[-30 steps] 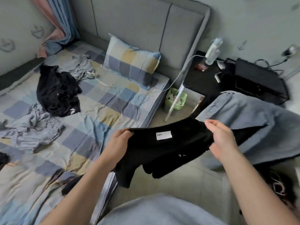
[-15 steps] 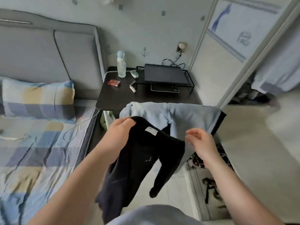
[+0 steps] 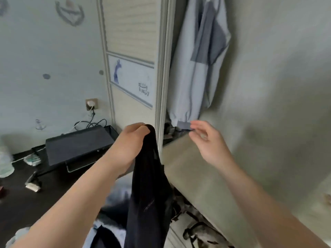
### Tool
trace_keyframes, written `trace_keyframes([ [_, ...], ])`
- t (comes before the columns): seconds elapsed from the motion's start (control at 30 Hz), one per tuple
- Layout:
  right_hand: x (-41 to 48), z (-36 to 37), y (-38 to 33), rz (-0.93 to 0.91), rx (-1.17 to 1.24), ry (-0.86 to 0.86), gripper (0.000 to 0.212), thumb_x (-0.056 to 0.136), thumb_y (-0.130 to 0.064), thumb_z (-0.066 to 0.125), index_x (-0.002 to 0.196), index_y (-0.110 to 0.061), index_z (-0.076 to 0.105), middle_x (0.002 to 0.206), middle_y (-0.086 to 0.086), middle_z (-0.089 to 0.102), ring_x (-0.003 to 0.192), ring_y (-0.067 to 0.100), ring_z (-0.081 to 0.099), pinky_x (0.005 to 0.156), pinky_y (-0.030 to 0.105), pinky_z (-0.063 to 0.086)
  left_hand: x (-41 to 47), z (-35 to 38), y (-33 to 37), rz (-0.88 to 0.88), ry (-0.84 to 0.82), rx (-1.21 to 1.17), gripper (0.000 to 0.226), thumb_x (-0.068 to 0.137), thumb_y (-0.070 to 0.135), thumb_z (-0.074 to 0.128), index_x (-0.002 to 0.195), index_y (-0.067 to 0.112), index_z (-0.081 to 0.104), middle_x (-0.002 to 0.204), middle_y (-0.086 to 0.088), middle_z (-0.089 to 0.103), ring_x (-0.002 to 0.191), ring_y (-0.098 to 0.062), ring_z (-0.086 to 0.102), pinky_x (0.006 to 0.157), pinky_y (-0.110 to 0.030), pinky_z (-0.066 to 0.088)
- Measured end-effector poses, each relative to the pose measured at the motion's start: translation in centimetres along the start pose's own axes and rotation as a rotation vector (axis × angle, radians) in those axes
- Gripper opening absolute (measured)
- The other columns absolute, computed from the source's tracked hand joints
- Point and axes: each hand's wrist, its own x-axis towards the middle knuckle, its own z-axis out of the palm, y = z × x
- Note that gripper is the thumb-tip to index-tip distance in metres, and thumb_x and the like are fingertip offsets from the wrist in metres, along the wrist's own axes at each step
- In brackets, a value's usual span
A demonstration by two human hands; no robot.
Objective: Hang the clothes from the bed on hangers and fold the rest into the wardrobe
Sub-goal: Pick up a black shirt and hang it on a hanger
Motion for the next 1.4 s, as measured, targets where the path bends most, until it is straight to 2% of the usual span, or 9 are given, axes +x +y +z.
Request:
trace_keyframes([
  [0.13, 5.4, -4.5, -1.9, -0.083, -0.2, 0.163, 0.041, 0.094, -0.019, 0.065, 0.134, -0.026, 0.058, 0.132, -0.011, 0.059, 0.122, 0.001, 0.053, 0.096, 0.005, 0.031, 8.8, 2.5, 4.4, 0.126, -0.109, 0.016, 0.03, 0.095, 0.012, 0.044, 0.065, 0.015, 0.045, 0.058, 0.003, 0.044, 0.052, -0.013, 0.043, 0.054, -0.025, 0.034],
  [0.23, 9.4, -7.7, -3.8, -0.126, -0.38, 0.246, 0.047, 0.095, -0.024, 0.064, 0.141, -0.028, 0.052, 0.143, -0.008, 0.053, 0.133, 0.007, 0.046, 0.103, 0.015, 0.028, 14.9, 4.4, 8.3, 0.188, -0.186, -0.026, 0.021, 0.095, 0.019, 0.05, 0.075, 0.016, 0.055, 0.067, 0.003, 0.054, 0.065, -0.015, 0.053, 0.065, -0.028, 0.041],
  [0.33, 13.3, -10.9, -6.3, -0.131, -0.52, 0.335, 0.051, 0.097, -0.027, 0.061, 0.146, -0.027, 0.047, 0.149, -0.008, 0.047, 0.138, 0.008, 0.04, 0.107, 0.017, 0.025, 20.5, 6.6, 12.4, 0.272, -0.288, -0.051, 0.011, 0.095, 0.02, 0.05, 0.087, 0.014, 0.055, 0.081, -0.005, 0.048, 0.079, -0.021, 0.047, 0.078, -0.035, 0.033],
  [0.43, 16.9, -14.0, -8.8, -0.147, -0.682, 0.437, 0.053, 0.098, -0.03, 0.059, 0.148, -0.027, 0.043, 0.151, -0.007, 0.044, 0.14, 0.012, 0.038, 0.114, 0.025, 0.025, 25.3, 9.0, 16.6, 0.336, -0.36, -0.081, 0.01, 0.097, 0.02, 0.05, 0.09, 0.015, 0.057, 0.083, -0.007, 0.049, 0.08, -0.022, 0.048, 0.077, -0.037, 0.036],
  [0.6, 21.5, -19.0, -13.5, -0.151, -0.923, 0.611, 0.053, 0.1, -0.033, 0.054, 0.15, -0.033, 0.037, 0.153, -0.01, 0.038, 0.141, 0.015, 0.033, 0.117, 0.039, 0.025, 31.4, 13.0, 23.4, 0.497, -0.457, -0.081, 0.021, 0.095, 0.018, 0.049, 0.074, 0.016, 0.046, 0.069, -0.005, 0.044, 0.065, -0.021, 0.046, 0.065, -0.032, 0.037],
  [0.83, 26.2, -26.6, -20.2, -0.088, -1.431, 0.815, 0.051, 0.097, -0.033, 0.053, 0.146, -0.029, 0.041, 0.143, -0.004, 0.045, 0.136, 0.023, 0.034, 0.109, 0.039, 0.022, 37.0, 19.5, 31.7, 0.706, -0.365, 0.038, 0.023, 0.094, 0.016, 0.047, 0.071, 0.014, 0.044, 0.061, -0.006, 0.039, 0.055, -0.019, 0.042, 0.056, -0.028, 0.03],
  [0.93, 27.7, -30.0, -21.5, 0.04, -1.611, 0.881, 0.05, 0.093, -0.032, 0.052, 0.143, -0.027, 0.043, 0.141, 0.001, 0.045, 0.135, 0.026, 0.035, 0.109, 0.044, 0.023, 38.6, 21.5, 34.0, 0.76, -0.317, 0.107, 0.02, 0.092, 0.018, 0.045, 0.073, 0.017, 0.041, 0.069, -0.008, 0.036, 0.064, -0.022, 0.037, 0.062, -0.033, 0.026],
  [1.13, 29.3, -35.7, -21.0, 0.319, -1.91, 0.99, 0.043, 0.084, -0.021, 0.057, 0.126, -0.02, 0.047, 0.129, 0.011, 0.046, 0.124, 0.034, 0.04, 0.107, 0.051, 0.025, 40.0, 24.1, 36.3, 0.739, -0.231, 0.145, 0.021, 0.094, 0.014, 0.042, 0.073, 0.011, 0.044, 0.07, -0.009, 0.038, 0.063, -0.025, 0.039, 0.056, -0.03, 0.028],
  [1.4, 28.6, -40.9, -21.7, 0.212, -2.126, 1.188, 0.032, 0.097, -0.013, 0.04, 0.124, -0.014, 0.056, 0.127, 0.014, 0.052, 0.119, 0.033, 0.045, 0.103, 0.042, 0.031, 40.1, 26.9, 37.5, 0.734, -0.202, 0.196, 0.022, 0.095, 0.016, 0.04, 0.074, 0.011, 0.04, 0.068, -0.005, 0.038, 0.056, -0.023, 0.036, 0.05, -0.026, 0.025],
])
